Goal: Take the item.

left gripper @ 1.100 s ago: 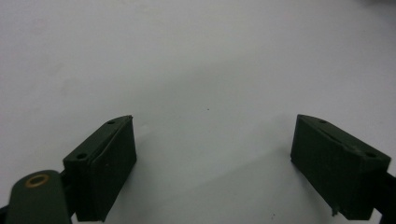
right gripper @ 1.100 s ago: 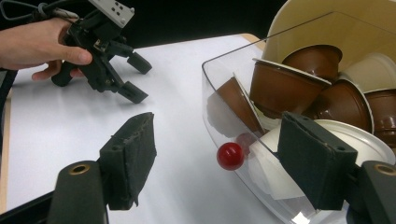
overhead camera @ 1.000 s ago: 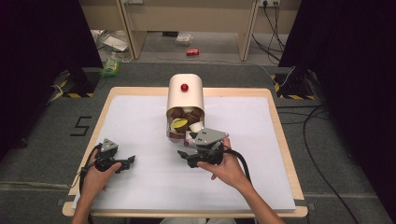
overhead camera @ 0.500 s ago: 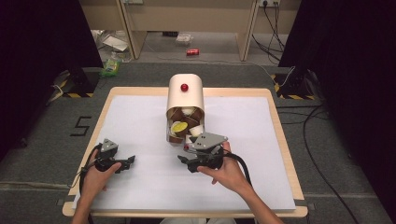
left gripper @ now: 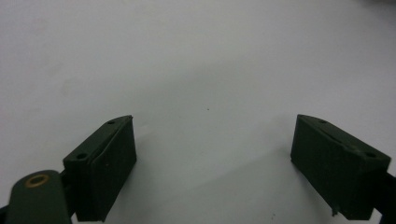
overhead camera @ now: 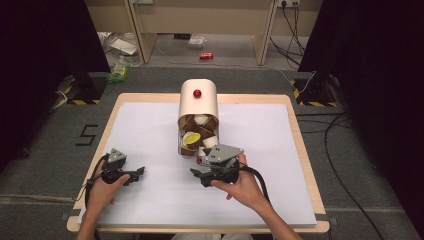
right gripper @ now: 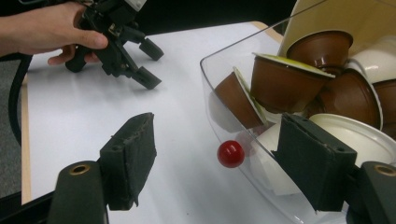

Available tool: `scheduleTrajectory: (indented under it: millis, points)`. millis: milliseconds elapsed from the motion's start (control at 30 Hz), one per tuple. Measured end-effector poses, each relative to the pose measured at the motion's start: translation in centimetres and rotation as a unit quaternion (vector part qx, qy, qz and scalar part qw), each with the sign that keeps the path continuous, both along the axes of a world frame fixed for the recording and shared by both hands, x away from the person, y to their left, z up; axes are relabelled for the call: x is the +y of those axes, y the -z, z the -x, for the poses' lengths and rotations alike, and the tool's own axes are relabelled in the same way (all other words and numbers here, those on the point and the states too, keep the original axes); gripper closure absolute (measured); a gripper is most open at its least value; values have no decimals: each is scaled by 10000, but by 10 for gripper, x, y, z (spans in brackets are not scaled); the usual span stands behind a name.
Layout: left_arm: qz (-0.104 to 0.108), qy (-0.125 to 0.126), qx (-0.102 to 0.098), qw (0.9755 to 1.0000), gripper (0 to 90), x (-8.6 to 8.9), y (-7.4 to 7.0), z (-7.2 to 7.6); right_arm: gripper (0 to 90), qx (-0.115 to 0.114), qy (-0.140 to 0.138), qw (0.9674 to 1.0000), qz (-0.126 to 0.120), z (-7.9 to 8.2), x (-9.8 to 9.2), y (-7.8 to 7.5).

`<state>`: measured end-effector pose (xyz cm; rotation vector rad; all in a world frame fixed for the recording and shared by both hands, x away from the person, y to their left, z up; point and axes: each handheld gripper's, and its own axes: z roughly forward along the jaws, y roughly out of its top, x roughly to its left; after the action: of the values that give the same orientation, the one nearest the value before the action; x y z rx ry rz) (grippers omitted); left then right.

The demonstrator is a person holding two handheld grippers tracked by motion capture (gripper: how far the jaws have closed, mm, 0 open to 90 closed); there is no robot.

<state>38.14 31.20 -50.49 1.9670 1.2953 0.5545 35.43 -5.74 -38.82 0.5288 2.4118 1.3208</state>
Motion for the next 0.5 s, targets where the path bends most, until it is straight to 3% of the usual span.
scheduleTrajectory:
  millis: [367, 500]
  points:
    - [0, 0, 1, 10000, 134, 0, 0, 0, 284, -112, 112, 9997, -171, -4, -2, -4]
    - [0, 0, 2, 10000, 134, 0, 0, 0, 282, -116, 289, 9991, -301, -10, -2, -7]
